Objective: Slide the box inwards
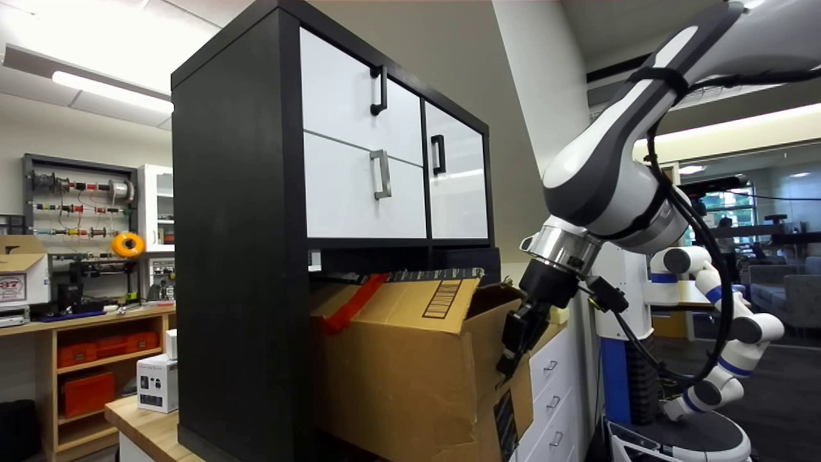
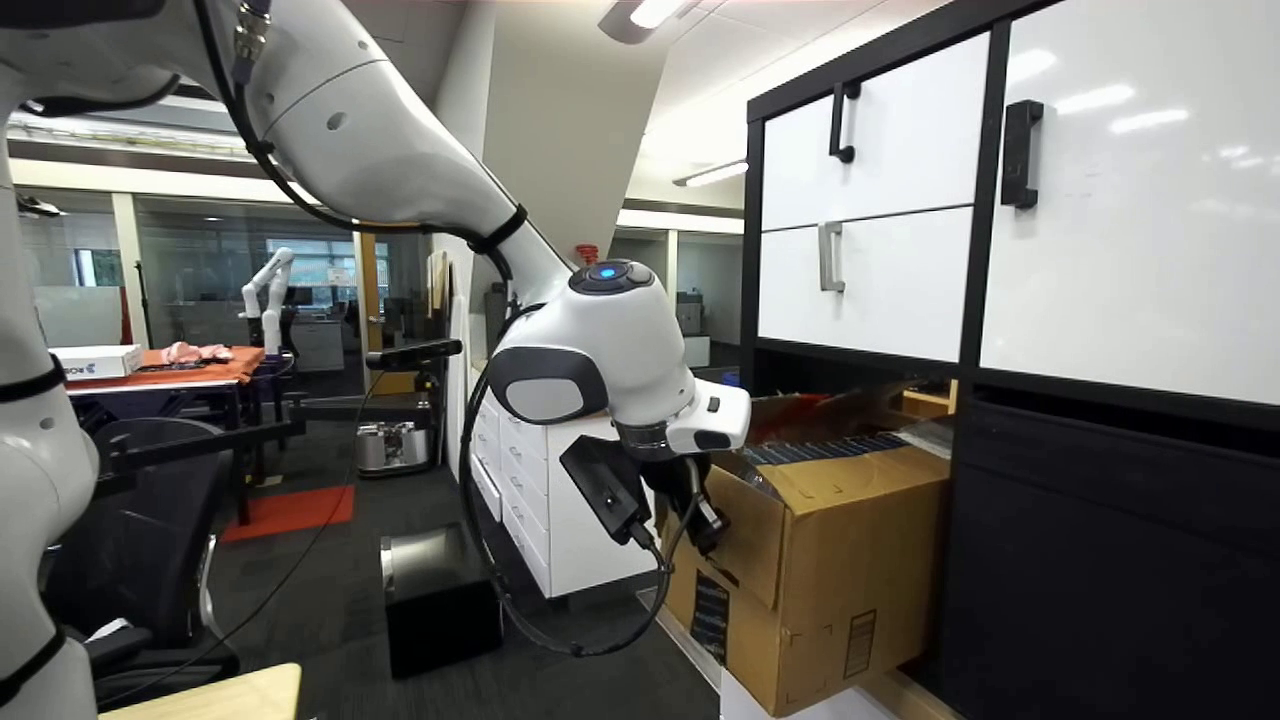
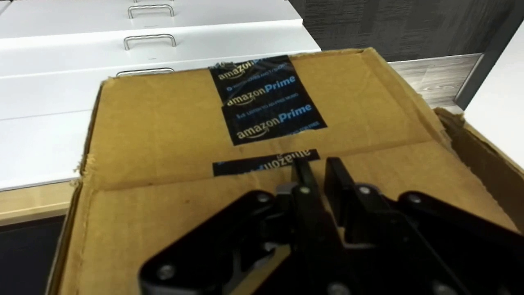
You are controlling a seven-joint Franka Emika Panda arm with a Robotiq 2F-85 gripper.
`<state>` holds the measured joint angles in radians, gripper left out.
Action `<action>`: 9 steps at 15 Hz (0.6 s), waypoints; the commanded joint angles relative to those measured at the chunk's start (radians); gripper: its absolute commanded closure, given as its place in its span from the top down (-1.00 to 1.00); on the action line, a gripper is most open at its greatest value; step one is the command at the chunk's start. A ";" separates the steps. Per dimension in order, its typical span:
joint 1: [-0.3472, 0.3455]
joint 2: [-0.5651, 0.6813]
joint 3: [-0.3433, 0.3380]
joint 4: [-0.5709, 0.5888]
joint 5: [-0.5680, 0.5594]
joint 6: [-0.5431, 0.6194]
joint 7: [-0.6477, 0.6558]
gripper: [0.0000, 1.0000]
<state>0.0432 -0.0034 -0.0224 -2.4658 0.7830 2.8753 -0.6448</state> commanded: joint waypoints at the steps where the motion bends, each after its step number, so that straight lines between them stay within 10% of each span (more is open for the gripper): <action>1: 0.005 0.089 0.007 0.114 0.091 0.031 -0.107 -1.00; 9: -0.006 0.262 0.045 0.327 0.094 0.030 -0.186 -0.95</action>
<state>0.0433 0.1643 0.0077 -2.2622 0.8515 2.8754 -0.7815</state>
